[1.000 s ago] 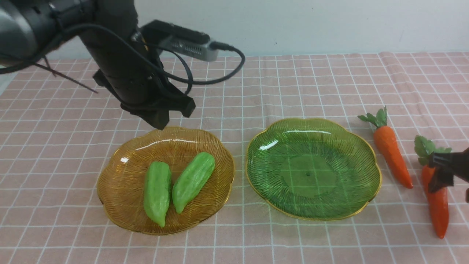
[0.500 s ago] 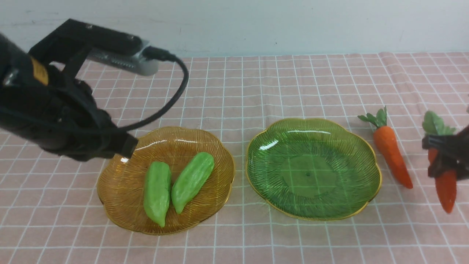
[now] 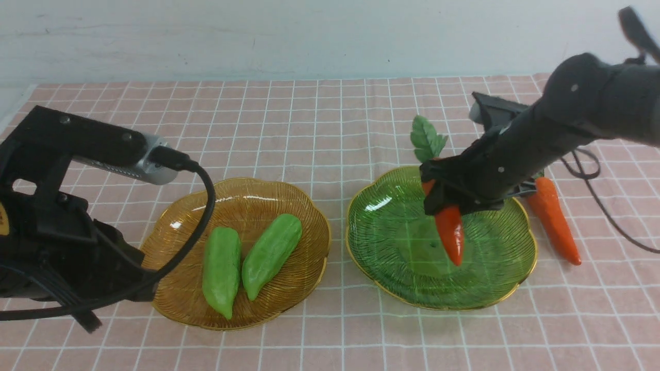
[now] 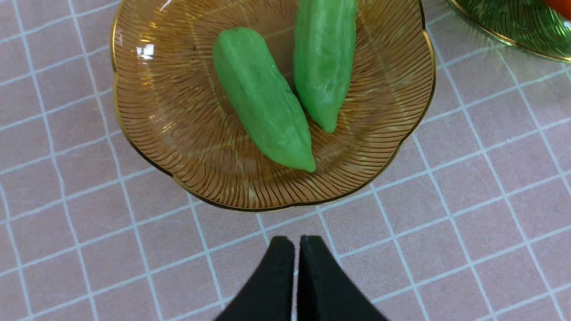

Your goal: Put different types of vegetables on the plate.

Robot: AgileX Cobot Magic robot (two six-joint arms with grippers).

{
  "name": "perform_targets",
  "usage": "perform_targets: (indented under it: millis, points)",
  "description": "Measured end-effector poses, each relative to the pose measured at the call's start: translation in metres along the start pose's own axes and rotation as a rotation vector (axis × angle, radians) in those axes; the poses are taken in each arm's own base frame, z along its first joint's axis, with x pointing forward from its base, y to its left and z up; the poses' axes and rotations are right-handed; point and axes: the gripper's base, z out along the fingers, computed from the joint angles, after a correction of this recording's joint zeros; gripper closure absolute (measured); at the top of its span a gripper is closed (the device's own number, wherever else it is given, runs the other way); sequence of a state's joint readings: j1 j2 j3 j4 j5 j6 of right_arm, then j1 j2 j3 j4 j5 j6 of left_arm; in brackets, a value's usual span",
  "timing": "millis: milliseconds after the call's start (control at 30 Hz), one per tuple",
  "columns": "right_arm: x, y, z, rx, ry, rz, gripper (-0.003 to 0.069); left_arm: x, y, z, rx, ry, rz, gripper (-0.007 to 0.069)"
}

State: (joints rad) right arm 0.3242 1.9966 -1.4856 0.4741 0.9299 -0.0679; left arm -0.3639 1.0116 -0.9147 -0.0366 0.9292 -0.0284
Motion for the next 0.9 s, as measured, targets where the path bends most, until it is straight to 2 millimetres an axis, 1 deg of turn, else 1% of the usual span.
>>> perform_targets:
  millis: [33, 67, 133, 167, 200, 233, 267, 367, 433, 467, 533, 633, 700, 733, 767, 833, 867, 900]
  points:
    - [-0.003, 0.002, -0.004, 0.003, 0.006, -0.015, 0.0162, 0.000, 0.000, 0.000, 0.000, 0.000, 0.000, 0.0628]
    - [-0.007, 0.002, -0.010, 0.012, 0.012, -0.031, 0.0132, 0.000, 0.000, 0.000, -0.001, 0.000, 0.001, 0.0628]
    - [-0.016, -0.004, -0.024, 0.066, 0.017, -0.076, 0.0106, 0.000, 0.001, 0.000, -0.009, 0.000, 0.007, 0.0628]
    - [-0.021, -0.013, -0.033, 0.123, 0.013, -0.086, 0.0103, 0.000, 0.001, 0.000, -0.010, 0.000, 0.008, 0.0628]
    - [-0.026, -0.025, -0.041, 0.180, 0.002, -0.074, 0.0103, 0.000, 0.001, 0.000, -0.012, 0.000, 0.009, 0.0628]
    - [-0.031, -0.042, -0.049, 0.251, -0.019, -0.041, 0.0105, 0.000, 0.001, 0.000, -0.012, 0.000, 0.009, 0.0628]
    - [-0.035, -0.064, -0.058, 0.325, -0.041, 0.002, 0.0107, 0.000, 0.001, 0.000, -0.012, 0.000, 0.009, 0.0628]
    - [-0.038, -0.102, -0.066, 0.415, -0.053, 0.098, 0.0108, 0.000, 0.001, 0.000, -0.013, 0.004, 0.009, 0.0628]
    - [-0.037, -0.118, -0.063, 0.431, -0.040, 0.133, 0.0108, 0.000, 0.001, 0.000, -0.013, 0.003, 0.009, 0.0627]
    - [-0.037, -0.128, -0.057, 0.436, -0.028, 0.153, 0.0109, 0.000, 0.001, 0.000, -0.013, 0.003, 0.009, 0.0627]
    - [-0.037, -0.137, -0.048, 0.439, -0.011, 0.170, 0.0110, 0.000, 0.001, 0.000, -0.013, 0.003, 0.009, 0.0627]
    - [-0.035, -0.151, -0.022, 0.437, 0.029, 0.183, 0.0111, 0.000, 0.001, 0.000, -0.013, 0.003, 0.010, 0.0627]
    - [-0.034, -0.157, -0.008, 0.437, 0.044, 0.186, 0.0123, 0.000, 0.001, 0.000, -0.013, 0.004, 0.010, 0.0627]
    - [-0.034, -0.158, -0.005, 0.437, 0.047, 0.187, 0.0148, 0.000, 0.001, 0.000, -0.013, 0.004, 0.010, 0.0627]
    - [-0.033, -0.160, -0.001, 0.437, 0.054, 0.188, 0.0193, 0.001, 0.001, 0.000, -0.013, 0.006, 0.010, 0.0627]
    - [-0.032, -0.161, 0.000, 0.438, 0.059, 0.185, 0.0337, 0.001, 0.001, 0.000, -0.013, 0.010, 0.010, 0.0627]
    - [-0.033, -0.160, -0.002, 0.439, 0.069, 0.187, 0.0386, 0.001, 0.001, 0.000, -0.013, 0.011, 0.010, 0.0627]
    - [-0.035, -0.160, -0.008, 0.439, 0.067, 0.190, 0.0377, 0.001, 0.001, 0.000, -0.013, 0.011, 0.010, 0.0627]
